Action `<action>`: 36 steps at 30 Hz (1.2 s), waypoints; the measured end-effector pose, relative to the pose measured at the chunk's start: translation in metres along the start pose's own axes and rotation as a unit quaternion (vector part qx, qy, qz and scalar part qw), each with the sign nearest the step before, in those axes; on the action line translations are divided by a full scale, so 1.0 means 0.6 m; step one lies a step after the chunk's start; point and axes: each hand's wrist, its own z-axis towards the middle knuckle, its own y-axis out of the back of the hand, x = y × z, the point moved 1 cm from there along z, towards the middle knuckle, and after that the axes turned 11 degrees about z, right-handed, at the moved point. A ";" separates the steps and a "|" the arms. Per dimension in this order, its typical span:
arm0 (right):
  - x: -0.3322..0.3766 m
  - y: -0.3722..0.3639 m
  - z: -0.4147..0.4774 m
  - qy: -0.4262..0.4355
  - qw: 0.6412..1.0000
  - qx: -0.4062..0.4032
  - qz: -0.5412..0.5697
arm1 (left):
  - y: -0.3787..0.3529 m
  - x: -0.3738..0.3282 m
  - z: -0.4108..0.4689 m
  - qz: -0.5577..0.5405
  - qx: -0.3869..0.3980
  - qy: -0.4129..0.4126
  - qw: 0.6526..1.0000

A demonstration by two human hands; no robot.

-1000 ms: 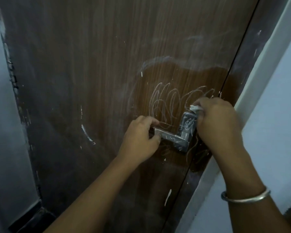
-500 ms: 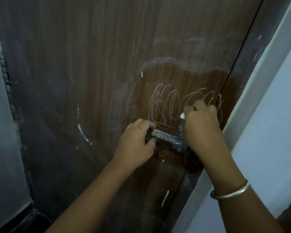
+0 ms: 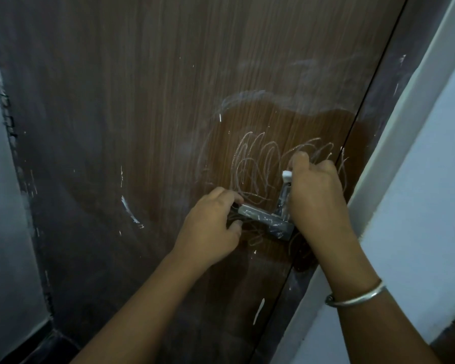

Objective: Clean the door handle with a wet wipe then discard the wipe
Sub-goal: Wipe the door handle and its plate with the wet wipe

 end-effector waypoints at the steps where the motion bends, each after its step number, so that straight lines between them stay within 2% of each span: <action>1: 0.001 0.001 0.000 0.000 1.000 -0.007 -0.006 | 0.000 0.000 0.000 0.001 0.001 -0.001 1.000; 4: 0.010 0.000 0.003 0.017 0.999 -0.030 -0.013 | 0.001 -0.001 0.001 0.008 -0.002 -0.002 1.000; 7: 0.015 -0.008 0.008 0.040 0.999 -0.013 -0.012 | 0.001 -0.005 0.002 0.020 -0.005 -0.001 1.000; 13: -0.007 -0.008 0.007 -0.019 0.999 0.009 -0.044 | 0.004 -0.007 0.001 0.035 0.007 -0.005 0.999; 20: 0.007 -0.019 0.012 0.023 0.999 0.018 -0.030 | 0.001 -0.008 0.003 0.056 0.005 -0.008 0.998; 25: -0.007 -0.014 0.006 -0.018 0.999 0.002 -0.051 | 0.000 -0.008 0.000 0.056 0.020 -0.009 0.998; 31: 0.008 -0.024 0.012 0.026 0.999 0.013 -0.041 | 0.001 -0.010 0.000 0.064 0.023 -0.006 0.998; 36: -0.008 -0.018 0.005 -0.014 0.998 -0.014 -0.055 | 0.003 -0.011 -0.001 0.078 0.031 -0.016 0.996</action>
